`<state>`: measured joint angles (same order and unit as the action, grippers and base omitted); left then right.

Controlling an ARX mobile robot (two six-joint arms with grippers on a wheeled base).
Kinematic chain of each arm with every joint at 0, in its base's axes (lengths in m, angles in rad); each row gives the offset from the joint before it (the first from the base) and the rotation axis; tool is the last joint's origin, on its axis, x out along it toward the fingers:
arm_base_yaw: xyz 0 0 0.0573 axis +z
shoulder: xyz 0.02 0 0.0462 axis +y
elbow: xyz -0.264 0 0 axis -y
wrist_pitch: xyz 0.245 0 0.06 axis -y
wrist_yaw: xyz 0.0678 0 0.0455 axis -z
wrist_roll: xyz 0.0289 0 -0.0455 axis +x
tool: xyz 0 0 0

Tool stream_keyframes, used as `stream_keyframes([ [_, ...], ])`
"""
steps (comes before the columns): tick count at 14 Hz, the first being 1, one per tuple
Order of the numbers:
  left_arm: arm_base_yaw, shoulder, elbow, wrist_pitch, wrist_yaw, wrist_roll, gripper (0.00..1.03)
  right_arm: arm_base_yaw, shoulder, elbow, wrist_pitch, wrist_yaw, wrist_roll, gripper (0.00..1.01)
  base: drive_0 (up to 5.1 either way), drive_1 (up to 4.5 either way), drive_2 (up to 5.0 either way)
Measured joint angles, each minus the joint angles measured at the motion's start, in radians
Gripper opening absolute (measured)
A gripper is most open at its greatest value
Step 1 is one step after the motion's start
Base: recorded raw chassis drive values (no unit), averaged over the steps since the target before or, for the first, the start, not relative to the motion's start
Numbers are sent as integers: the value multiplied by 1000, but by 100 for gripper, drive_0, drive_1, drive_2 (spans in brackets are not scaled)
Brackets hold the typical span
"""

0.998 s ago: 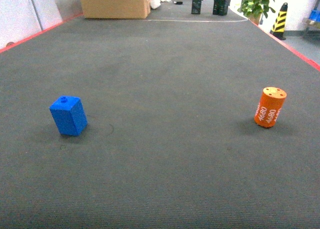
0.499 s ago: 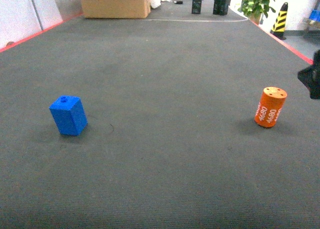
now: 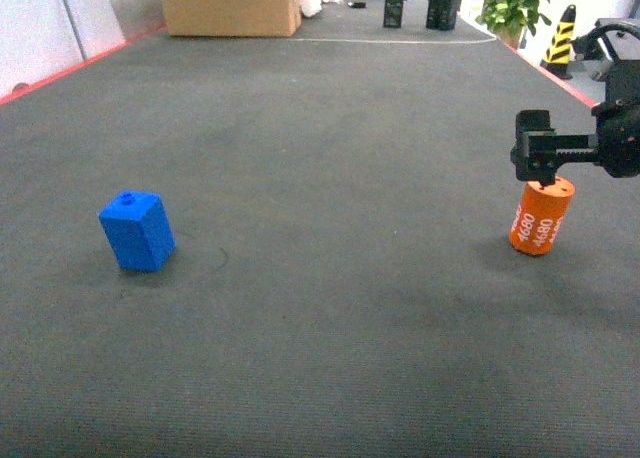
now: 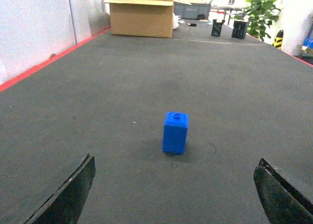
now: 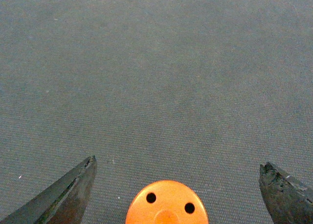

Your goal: Sort blue parts and orange caps into right shelf containers

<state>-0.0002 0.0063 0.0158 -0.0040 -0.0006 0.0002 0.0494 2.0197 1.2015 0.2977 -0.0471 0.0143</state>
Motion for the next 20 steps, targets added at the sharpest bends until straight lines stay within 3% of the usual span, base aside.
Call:
stream_keyframes([
  [3,0,0,0,0,0,0,98,10,86,66,-28,21,19,98,0,0,0],
  [5,0,0,0,0,0,0,98,8,148,81,-25,25,23,78,0,0,0],
  [7,0,0,0,0,0,0,98,7,192,82,24,16,23,51,0,0,0],
  [8,0,0,0,0,0,0,98,7,190,80,43,11,23,43,0,0,0],
  [10,0,0,0,0,0,0,98,7,150,16,113,1,19,43,0,0,0],
  [12,0,0,0,0,0,0,98,-4,28,-156,222,-6,4,43,0,0,0],
  [15,0,0,0,0,0,0,98,-46,-327,-528,389,-32,-50,43,0,0,0],
  [17,0,0,0,0,0,0,98,-67,-526,-750,348,-40,-76,43,0,0,0],
  [19,0,0,0,0,0,0,98,-56,-822,-932,253,-6,-102,43,0,0,0],
  [20,0,0,0,0,0,0,98,-56,-822,-915,255,-5,-111,43,0,0,0],
])
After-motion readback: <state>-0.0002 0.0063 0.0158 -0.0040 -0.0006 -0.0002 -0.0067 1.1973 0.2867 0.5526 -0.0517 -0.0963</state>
